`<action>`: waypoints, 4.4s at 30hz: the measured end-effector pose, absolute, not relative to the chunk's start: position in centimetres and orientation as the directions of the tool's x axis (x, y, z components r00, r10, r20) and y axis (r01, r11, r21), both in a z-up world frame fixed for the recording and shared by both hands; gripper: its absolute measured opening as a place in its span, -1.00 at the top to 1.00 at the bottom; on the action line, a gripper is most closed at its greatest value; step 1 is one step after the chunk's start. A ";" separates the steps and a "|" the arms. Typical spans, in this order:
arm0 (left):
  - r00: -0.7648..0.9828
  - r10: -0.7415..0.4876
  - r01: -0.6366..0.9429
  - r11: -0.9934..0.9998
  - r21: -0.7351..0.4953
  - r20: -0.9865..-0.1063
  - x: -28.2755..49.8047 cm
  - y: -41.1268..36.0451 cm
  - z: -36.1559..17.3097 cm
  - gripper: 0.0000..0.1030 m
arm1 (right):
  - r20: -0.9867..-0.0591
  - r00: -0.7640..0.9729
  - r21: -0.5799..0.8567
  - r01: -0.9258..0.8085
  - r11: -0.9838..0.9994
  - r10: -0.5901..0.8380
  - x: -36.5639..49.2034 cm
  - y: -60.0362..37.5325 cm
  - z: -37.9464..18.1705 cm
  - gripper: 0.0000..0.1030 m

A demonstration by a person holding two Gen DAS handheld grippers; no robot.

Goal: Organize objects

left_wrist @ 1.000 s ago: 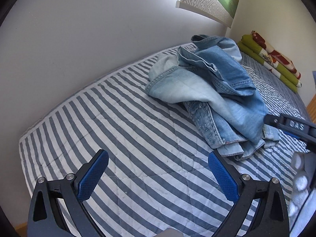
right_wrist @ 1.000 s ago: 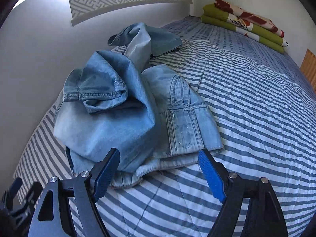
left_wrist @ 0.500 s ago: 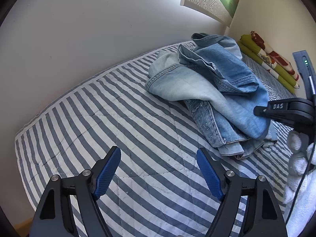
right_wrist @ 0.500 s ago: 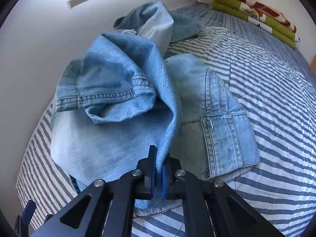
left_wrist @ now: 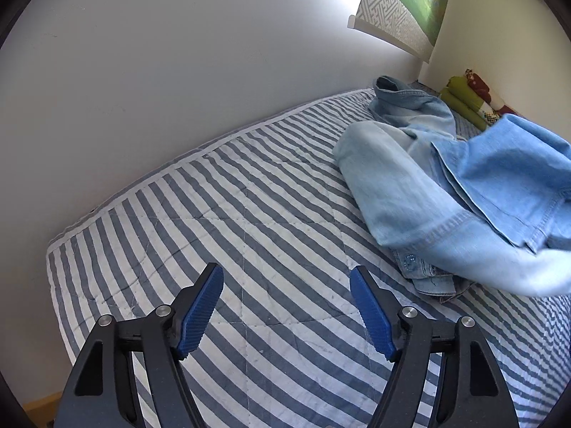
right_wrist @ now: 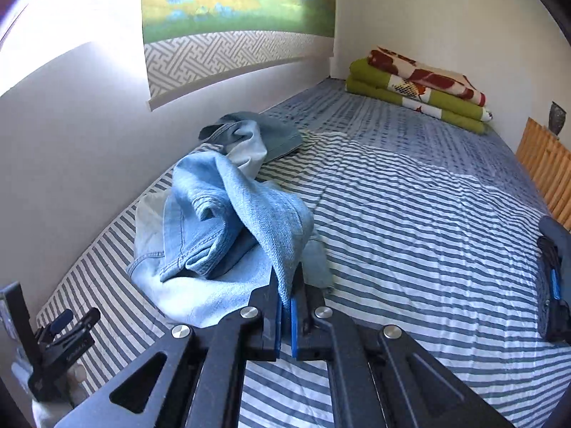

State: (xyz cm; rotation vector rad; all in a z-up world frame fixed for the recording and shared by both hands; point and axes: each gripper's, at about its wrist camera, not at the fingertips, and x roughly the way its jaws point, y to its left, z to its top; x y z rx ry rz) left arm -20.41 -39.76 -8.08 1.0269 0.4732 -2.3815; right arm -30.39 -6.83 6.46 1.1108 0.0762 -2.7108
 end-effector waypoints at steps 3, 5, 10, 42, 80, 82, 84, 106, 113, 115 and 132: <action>-0.598 -0.302 0.557 -0.823 -0.114 -0.742 -20.6 -39.0 -7.8 -0.49 | -0.668 -0.738 -0.022 0.151 -0.988 -0.098 -28.0 -2.9 7.2 0.95; -0.602 -0.299 0.550 -0.827 -0.113 -0.740 -20.6 -38.4 -7.7 -0.49 | -0.648 -0.761 -0.068 0.097 -0.993 -0.030 -26.2 -0.1 7.6 0.95; -0.604 -0.286 0.522 -0.847 -0.098 -0.743 -21.3 -36.3 -7.6 -0.49 | -0.680 -0.728 -0.084 -0.050 -0.995 0.094 -22.4 8.2 7.4 0.95; -0.612 -0.201 0.431 -0.896 -0.109 -0.765 -24.0 -31.8 -8.3 -0.49 | -0.894 -0.436 -0.130 0.472 -0.872 -0.102 -22.6 -2.9 -4.9 0.07; -0.688 -0.074 0.267 -0.951 -0.158 -0.722 -24.0 -29.8 -7.8 -0.49 | -0.655 -0.747 -0.191 0.310 -0.931 -0.114 -20.6 -0.5 5.3 0.95; -0.699 -0.064 0.226 -0.965 -0.136 -0.712 -24.2 -28.3 -7.6 -0.49 | -0.631 -0.771 -0.193 0.266 -0.945 -0.088 -20.7 1.1 7.1 0.95; -0.712 -0.025 0.164 -0.977 -0.132 -0.702 -24.3 -26.5 -7.5 -0.49 | -0.619 -0.783 -0.173 0.223 -0.959 -0.070 -20.5 2.9 8.8 0.95; -0.793 0.100 -0.202 -0.974 0.104 -0.601 -19.1 2.4 -8.5 -0.89 | -0.565 -0.824 -0.112 0.118 -0.987 -0.034 -13.2 10.4 18.6 0.96; -0.808 -0.033 -0.077 -0.984 0.161 -0.589 -23.0 1.7 -8.8 -0.86 | -0.538 -0.841 -0.133 0.152 -0.979 -0.057 -11.8 9.9 20.6 0.96; -0.792 -0.014 -0.108 -0.981 0.162 -0.611 -23.9 1.2 -8.8 -0.35 | -0.533 -0.844 -0.122 0.147 -0.982 -0.060 -11.6 10.5 20.9 0.96; -0.679 0.535 -0.564 -0.819 -0.110 -0.503 -11.9 2.2 8.3 0.83 | -0.341 -0.932 -0.057 -0.109 -0.992 0.122 -6.5 22.6 28.5 0.96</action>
